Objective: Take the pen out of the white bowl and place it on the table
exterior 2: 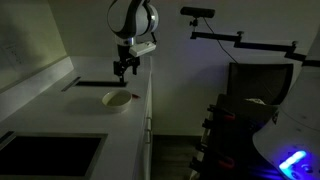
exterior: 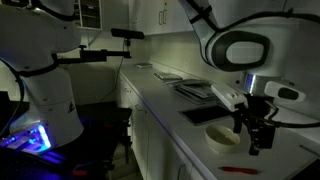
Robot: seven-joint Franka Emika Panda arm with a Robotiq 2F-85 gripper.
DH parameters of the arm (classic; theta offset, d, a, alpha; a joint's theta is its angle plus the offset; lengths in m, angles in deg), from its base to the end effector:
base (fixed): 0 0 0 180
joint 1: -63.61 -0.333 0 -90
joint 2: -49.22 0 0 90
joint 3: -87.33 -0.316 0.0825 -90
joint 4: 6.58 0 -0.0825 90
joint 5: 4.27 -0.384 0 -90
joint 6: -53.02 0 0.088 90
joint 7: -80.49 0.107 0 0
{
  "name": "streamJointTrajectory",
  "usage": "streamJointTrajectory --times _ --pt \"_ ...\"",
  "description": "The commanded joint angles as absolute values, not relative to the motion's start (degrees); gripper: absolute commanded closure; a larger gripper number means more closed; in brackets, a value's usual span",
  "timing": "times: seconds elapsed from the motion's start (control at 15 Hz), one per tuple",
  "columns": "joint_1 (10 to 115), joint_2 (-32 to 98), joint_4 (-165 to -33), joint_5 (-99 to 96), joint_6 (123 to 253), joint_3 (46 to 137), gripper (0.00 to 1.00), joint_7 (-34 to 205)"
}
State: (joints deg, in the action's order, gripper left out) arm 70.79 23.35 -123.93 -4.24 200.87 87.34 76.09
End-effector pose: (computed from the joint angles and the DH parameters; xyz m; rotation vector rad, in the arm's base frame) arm 0.5997 -0.0756 0.2236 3.1296 -0.0755 0.1259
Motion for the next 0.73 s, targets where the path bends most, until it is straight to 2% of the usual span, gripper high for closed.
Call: streamJointTrajectory --times 0.0,0.67 --pt "69.10 28.01 -126.99 -3.09 198.31 88.76 0.00 76.61" --pt "68.44 32.84 -130.30 -1.69 195.85 88.50 0.00 75.65"
